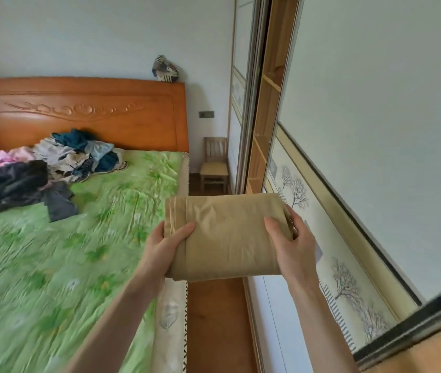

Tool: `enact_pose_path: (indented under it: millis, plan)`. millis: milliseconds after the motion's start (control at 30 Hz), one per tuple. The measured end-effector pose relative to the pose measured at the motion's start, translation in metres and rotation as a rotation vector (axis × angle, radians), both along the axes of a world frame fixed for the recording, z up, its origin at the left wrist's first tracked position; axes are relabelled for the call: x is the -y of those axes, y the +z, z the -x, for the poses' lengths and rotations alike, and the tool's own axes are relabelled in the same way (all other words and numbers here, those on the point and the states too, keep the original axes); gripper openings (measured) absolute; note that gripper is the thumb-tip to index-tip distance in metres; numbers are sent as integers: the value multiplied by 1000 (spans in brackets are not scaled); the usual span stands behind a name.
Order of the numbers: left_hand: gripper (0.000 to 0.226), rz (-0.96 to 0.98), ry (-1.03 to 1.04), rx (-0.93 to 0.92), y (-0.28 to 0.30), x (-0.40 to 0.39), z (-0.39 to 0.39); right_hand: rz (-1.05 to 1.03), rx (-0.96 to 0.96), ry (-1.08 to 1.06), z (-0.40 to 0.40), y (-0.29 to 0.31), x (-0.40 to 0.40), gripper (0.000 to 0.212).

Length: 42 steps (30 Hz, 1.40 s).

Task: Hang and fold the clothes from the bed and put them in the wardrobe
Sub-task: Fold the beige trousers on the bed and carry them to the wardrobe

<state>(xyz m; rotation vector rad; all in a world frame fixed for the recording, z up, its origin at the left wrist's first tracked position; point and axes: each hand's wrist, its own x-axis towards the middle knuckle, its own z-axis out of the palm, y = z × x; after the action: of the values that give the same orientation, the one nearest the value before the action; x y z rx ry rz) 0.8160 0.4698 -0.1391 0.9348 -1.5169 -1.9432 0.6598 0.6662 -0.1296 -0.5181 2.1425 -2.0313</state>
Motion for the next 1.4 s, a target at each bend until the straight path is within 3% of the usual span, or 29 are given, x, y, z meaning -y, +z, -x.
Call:
enact_pose_path:
  millis: [100, 267, 433, 733, 1067, 1167, 1400]
  plan:
    - [46, -4, 71, 4, 3, 18, 6, 2, 2, 61, 16, 2, 28, 53]
    - [62, -5, 146, 7, 2, 52, 29, -20, 7, 121, 52, 3, 73, 44]
    - [46, -8, 158, -10, -4, 99, 85, -70, -30, 107, 112, 7, 126, 39]
    - [39, 43, 91, -45, 3, 230, 199, -64, -41, 59, 209, 9, 246, 21]
    - [35, 69, 63, -15, 13, 330, 283, -50, -86, 0, 285, 9, 337, 54]
    - [34, 85, 58, 0, 17, 349, 316, -34, -101, -27, 316, 12, 355, 55]
    - [33, 95, 26, 1, 21, 402, 407, -2, -86, -32, 404, 12, 405, 24]
